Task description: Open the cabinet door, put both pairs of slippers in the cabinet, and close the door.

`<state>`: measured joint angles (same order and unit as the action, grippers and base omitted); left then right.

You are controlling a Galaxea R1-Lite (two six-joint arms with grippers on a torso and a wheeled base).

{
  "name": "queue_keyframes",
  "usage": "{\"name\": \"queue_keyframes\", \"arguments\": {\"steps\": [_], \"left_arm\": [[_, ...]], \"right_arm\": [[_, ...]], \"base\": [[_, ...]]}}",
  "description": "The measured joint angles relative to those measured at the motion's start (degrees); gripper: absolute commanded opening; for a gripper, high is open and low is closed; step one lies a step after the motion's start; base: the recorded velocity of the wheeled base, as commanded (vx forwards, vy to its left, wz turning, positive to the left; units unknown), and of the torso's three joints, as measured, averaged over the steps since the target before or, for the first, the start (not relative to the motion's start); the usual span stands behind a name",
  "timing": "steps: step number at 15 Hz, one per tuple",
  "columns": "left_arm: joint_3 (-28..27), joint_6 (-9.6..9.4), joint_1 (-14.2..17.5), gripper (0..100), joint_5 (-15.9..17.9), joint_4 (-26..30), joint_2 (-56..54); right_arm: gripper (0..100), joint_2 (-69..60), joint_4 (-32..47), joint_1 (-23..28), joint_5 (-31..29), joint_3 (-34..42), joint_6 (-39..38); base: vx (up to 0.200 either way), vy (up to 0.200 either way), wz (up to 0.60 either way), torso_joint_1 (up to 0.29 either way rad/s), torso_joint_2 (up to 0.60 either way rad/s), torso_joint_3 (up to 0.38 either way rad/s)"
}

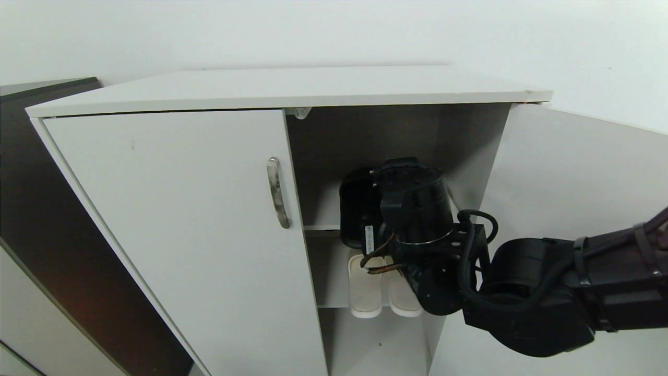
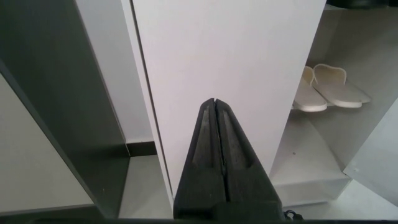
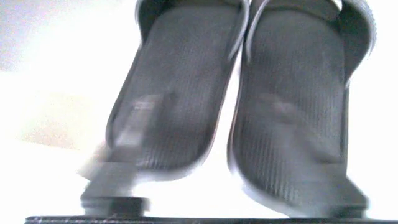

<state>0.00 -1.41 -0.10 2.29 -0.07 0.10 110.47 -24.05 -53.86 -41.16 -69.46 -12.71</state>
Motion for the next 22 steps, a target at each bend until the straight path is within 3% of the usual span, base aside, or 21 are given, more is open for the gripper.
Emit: {"name": "queue_keyframes", "arguments": {"steps": [5, 13, 22], "left_arm": [[0.00, -0.06, 0.00, 0, 0.00, 0.00, 0.00], [0.00, 0.00, 0.00, 0, -0.02, 0.00, 0.00], [0.00, 0.11, 0.00, 0, 0.00, 0.02, 0.00]], "right_arm": [[0, -0.55, -4.22, -1.43, 1.41, 4.77, 0.24], [0, -0.39, -5.83, -2.43, 1.01, 5.49, 0.34], [0, 0.24, -7.42, -2.39, 0.98, 5.52, 1.04]], "base": [[0.000, 0.000, 0.00, 0.000, 0.00, 0.000], [0.000, 0.000, 0.00, 0.000, 0.00, 0.000], [-0.200, 0.000, 0.00, 0.001, 0.00, 0.002]]}}
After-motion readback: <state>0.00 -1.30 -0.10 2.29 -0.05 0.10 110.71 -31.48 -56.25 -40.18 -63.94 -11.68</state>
